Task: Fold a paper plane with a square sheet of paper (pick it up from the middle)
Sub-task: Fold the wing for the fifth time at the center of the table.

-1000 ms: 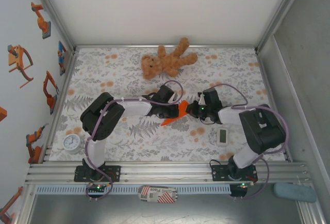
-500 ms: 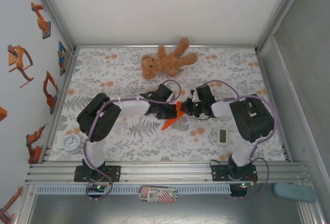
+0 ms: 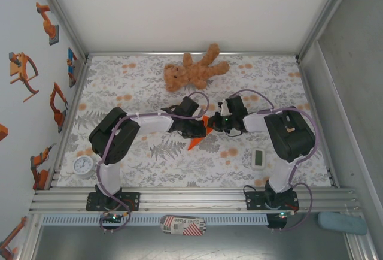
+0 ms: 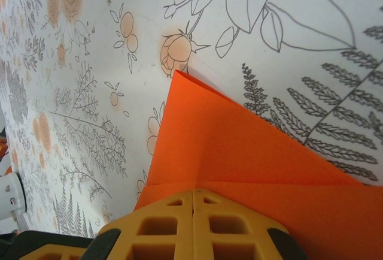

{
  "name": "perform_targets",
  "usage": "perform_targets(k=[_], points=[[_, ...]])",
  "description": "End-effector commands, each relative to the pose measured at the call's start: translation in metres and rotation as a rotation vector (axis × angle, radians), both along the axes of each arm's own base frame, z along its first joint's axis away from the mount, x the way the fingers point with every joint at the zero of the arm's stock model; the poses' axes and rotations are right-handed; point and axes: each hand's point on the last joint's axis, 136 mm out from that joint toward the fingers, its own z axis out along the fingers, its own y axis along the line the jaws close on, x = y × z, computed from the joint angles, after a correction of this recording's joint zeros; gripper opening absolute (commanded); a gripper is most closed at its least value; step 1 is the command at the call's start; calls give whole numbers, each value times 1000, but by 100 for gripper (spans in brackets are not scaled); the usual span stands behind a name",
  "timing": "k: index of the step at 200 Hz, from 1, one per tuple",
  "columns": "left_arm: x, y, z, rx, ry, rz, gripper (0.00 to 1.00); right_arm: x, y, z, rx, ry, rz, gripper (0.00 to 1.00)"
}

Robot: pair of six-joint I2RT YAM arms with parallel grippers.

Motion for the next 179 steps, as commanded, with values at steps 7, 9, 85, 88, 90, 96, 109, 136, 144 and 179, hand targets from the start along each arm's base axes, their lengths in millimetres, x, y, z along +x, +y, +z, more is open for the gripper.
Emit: perform_targets(k=[7,9,85,88,90,96,109,136,144,179], points=[[0,4,-8,33,33,-7,12,-16,-13,-31,-87,92,5,0],[-1,4,-9,34,34,-7,12,-16,-13,-31,-87,92,5,0],[-20,21,-21,108,78,-14,10,-16,-17,-40,-106,111,-9,0],[-22,22,-21,110,80,-16,10,-16,-18,-40,-107,112,-10,0],[-22,22,-21,111,82,-16,10,-16,-17,-40,-108,111,-9,0],[-24,24,-21,116,85,-15,11,-16,-17,-41,-108,113,-8,0],[-29,27,-19,119,90,-16,11,-16,-18,-41,-110,113,-10,0],[-36,32,-11,125,86,-21,11,-17,-18,-42,-110,116,-10,0],[-38,34,-10,131,84,-23,11,-17,-18,-42,-111,116,-10,0],[-46,43,-10,160,89,-28,12,-17,-18,-43,-109,117,-9,0]])
